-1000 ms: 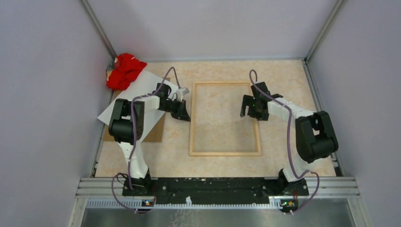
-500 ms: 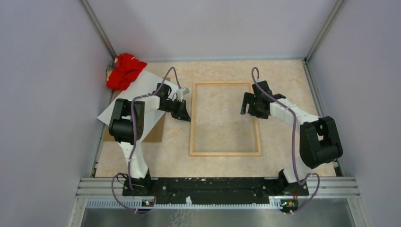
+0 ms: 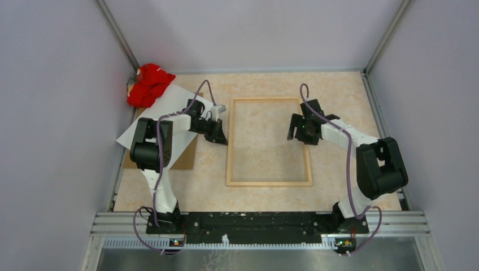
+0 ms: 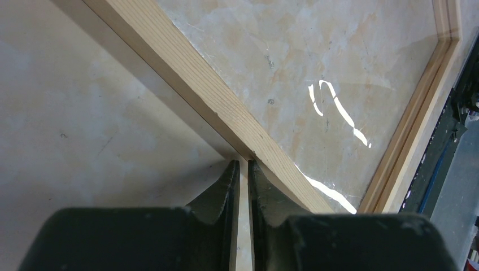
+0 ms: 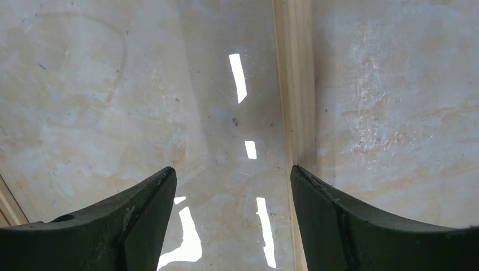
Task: Put the photo into the frame
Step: Place the photo frame item in the photo frame, then adjust the photo frame item at the center of the board.
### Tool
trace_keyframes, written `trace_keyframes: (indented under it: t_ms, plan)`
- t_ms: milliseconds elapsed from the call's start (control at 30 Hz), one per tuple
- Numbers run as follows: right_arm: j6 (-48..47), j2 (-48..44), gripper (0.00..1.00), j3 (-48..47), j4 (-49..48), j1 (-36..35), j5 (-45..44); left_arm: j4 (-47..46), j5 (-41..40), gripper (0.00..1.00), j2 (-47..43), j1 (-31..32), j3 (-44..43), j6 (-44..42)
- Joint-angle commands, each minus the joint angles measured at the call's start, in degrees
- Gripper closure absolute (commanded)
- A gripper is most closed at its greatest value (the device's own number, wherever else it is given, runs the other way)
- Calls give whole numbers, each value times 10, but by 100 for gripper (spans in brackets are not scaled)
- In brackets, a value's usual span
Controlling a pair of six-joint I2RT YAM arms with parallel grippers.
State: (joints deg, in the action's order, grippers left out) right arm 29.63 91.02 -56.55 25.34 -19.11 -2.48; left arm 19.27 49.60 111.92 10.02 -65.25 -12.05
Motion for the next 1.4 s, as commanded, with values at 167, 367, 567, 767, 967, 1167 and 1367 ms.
trace_keyframes:
  t_ms: [167,367,567,767,967,1167,1367]
  plan:
    - [15,14,29,18,-33,-7,23,-12,6,83,9,4,-13,-7]
    - [17,19,30,19,-35,-8,36,-11,6,83,10,4,-15,-7]
    - [13,26,30,15,-22,-9,-2,-10,7,83,10,5,-18,-6]
    - [7,37,29,24,-20,-10,-29,-10,6,83,10,4,-17,-6]
    - [20,56,29,44,-41,-11,-16,-11,5,83,10,4,-15,-6]
    - [21,43,29,24,-36,-15,16,-10,4,83,9,4,-18,-7]
    - [8,3,25,-86,19,-15,39,-6,3,84,8,4,-21,-8]
